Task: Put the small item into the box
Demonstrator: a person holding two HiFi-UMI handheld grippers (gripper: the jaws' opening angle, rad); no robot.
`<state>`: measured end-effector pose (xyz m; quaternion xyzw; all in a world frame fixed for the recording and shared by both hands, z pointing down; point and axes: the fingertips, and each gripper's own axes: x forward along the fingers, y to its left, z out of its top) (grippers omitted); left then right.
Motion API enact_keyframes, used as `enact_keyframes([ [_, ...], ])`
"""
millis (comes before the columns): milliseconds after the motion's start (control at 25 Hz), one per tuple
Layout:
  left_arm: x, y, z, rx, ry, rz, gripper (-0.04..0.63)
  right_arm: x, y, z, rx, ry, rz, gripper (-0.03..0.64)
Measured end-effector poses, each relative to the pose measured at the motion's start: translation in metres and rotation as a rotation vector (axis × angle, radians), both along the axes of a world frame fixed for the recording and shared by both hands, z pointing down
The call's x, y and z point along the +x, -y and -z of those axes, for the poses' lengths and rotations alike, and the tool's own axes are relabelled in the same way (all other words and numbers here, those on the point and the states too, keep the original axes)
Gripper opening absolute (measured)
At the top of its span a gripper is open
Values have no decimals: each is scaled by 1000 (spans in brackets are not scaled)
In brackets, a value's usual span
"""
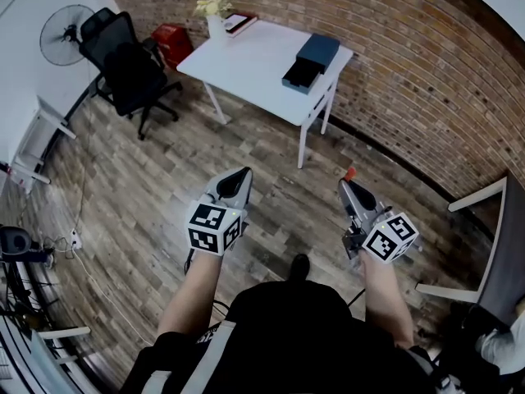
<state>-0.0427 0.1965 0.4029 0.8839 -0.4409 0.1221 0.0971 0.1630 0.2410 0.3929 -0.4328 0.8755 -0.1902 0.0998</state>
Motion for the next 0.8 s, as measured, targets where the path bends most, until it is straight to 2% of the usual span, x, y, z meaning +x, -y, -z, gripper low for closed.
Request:
enact_keyframes([
  [200,34,24,8,19,15,-1,6,31,32,-1,-3,34,9,12],
  [480,43,48,11,25,6,14,6,34,56,10,20,31,35,12],
  [640,53,69,10,34,-2,-4,6,45,75,12,39,2,4,12],
  [800,61,107,3,30,-22,-28,6,55,106,3,15,-20,-36,12],
])
